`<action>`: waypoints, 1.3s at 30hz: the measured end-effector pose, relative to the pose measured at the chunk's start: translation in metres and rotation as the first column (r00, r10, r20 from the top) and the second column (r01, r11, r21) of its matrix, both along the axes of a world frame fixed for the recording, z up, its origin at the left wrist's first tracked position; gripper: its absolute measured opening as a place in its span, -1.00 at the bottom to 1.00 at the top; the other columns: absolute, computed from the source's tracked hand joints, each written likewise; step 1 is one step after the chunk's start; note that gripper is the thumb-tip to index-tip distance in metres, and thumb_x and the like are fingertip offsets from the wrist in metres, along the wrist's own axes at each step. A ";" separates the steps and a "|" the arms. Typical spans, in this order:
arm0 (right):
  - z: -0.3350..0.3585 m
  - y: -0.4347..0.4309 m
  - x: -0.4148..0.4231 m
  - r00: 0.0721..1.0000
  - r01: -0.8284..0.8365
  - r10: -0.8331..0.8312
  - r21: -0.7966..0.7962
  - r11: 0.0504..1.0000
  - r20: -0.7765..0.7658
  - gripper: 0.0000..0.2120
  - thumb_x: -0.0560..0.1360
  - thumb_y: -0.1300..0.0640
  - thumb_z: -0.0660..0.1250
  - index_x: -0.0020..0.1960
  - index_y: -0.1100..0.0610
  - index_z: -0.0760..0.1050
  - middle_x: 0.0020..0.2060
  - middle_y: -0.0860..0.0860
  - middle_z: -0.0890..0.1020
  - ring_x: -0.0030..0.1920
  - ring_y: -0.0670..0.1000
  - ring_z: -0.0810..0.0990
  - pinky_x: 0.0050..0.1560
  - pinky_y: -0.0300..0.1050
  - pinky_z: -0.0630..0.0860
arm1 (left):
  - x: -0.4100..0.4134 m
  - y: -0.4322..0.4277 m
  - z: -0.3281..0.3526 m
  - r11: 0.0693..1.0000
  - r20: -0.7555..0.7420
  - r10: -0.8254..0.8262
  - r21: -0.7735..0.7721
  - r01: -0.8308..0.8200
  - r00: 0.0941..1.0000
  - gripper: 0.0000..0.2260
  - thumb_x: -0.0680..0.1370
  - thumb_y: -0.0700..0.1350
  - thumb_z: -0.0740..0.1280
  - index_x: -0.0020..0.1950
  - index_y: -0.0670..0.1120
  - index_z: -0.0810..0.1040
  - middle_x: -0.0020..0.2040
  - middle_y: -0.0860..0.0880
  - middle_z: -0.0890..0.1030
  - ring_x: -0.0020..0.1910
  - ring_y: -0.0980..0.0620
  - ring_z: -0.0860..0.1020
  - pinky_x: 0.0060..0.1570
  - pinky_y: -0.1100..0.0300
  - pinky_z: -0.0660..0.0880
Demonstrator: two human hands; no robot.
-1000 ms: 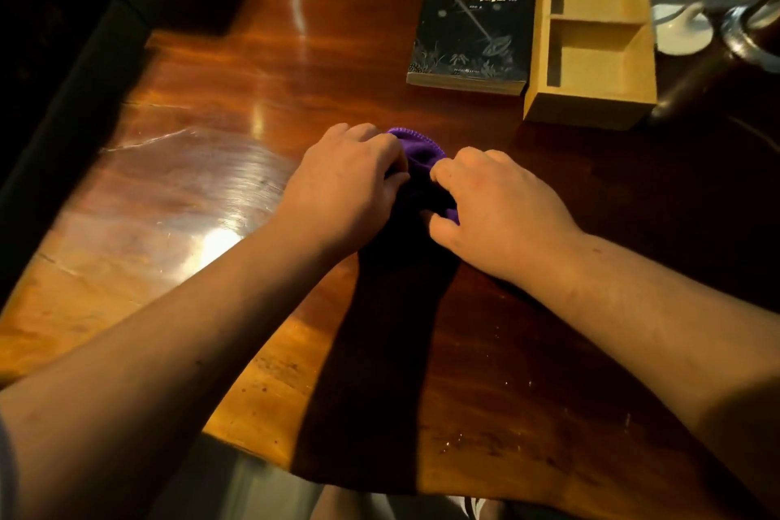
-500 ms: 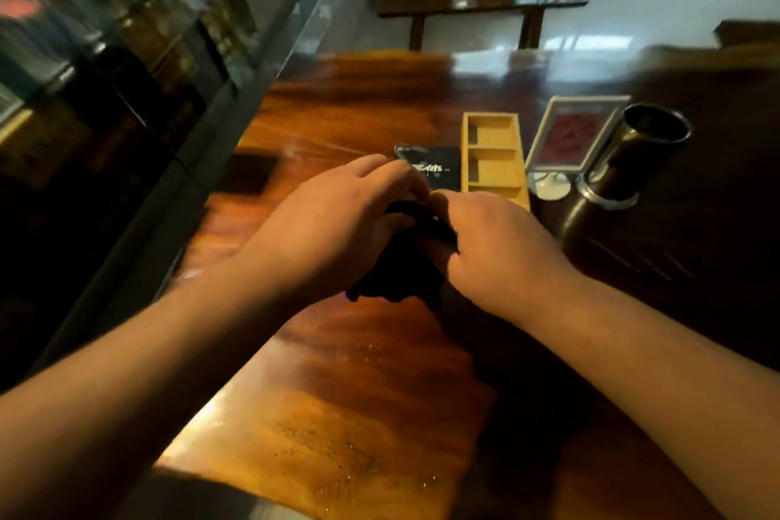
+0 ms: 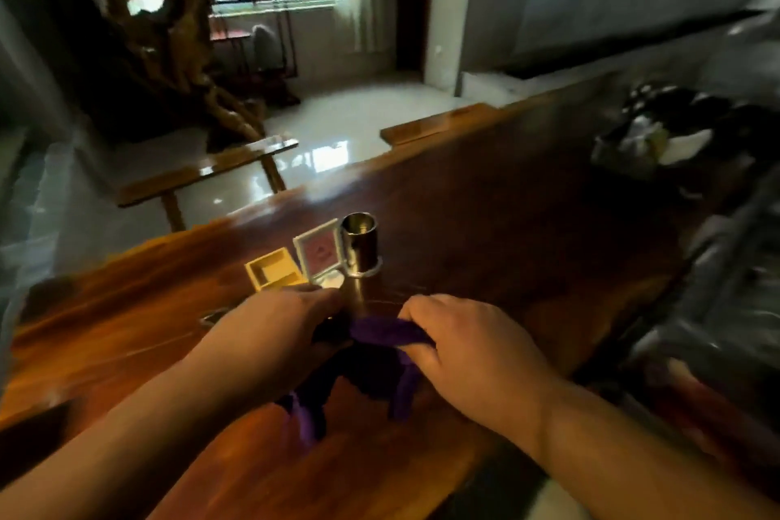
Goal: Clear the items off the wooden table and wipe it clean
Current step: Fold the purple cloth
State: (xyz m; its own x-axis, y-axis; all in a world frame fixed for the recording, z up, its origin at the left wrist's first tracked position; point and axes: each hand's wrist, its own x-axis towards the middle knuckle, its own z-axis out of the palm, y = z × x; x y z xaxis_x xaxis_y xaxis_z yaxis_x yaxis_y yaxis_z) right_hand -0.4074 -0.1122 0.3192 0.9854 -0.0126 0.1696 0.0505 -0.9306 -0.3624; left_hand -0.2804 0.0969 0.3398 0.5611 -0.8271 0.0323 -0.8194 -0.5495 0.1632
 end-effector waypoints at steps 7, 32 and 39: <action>-0.005 -0.102 -0.129 0.922 0.386 -0.388 -0.048 0.921 -0.023 -0.83 0.58 -0.18 0.26 0.09 -0.14 0.38 -0.07 -0.14 0.56 -0.11 -0.08 0.55 -0.17 -0.11 0.48 | -0.057 -0.155 -0.004 0.934 -0.054 -0.354 0.030 0.356 0.934 -0.82 0.56 0.19 0.34 0.11 0.16 0.53 -0.06 0.21 0.57 -0.12 0.26 0.56 -0.23 0.38 0.42; -0.107 -0.474 -0.327 0.605 0.791 -0.776 0.024 0.611 -0.176 -0.81 0.62 -0.16 0.21 -0.02 -0.10 0.52 -0.17 -0.15 0.55 -0.18 -0.18 0.50 -0.24 -0.16 0.40 | -0.189 -0.628 -0.108 0.789 -0.206 -0.548 0.196 0.583 0.811 -0.86 0.61 0.14 0.32 0.15 0.27 0.44 -0.02 0.19 0.52 -0.02 0.14 0.54 -0.01 0.06 0.57; -0.133 -0.507 -0.306 0.652 0.741 -0.725 -0.018 0.671 -0.221 -0.75 0.58 -0.21 0.22 0.18 -0.15 0.49 -0.01 -0.20 0.44 0.00 -0.18 0.42 -0.08 -0.15 0.47 | -0.187 -0.645 -0.128 0.707 -0.225 -0.623 0.248 0.662 0.749 -0.66 0.56 0.26 0.30 0.31 0.27 0.41 0.25 0.19 0.47 0.25 0.12 0.45 0.22 0.01 0.49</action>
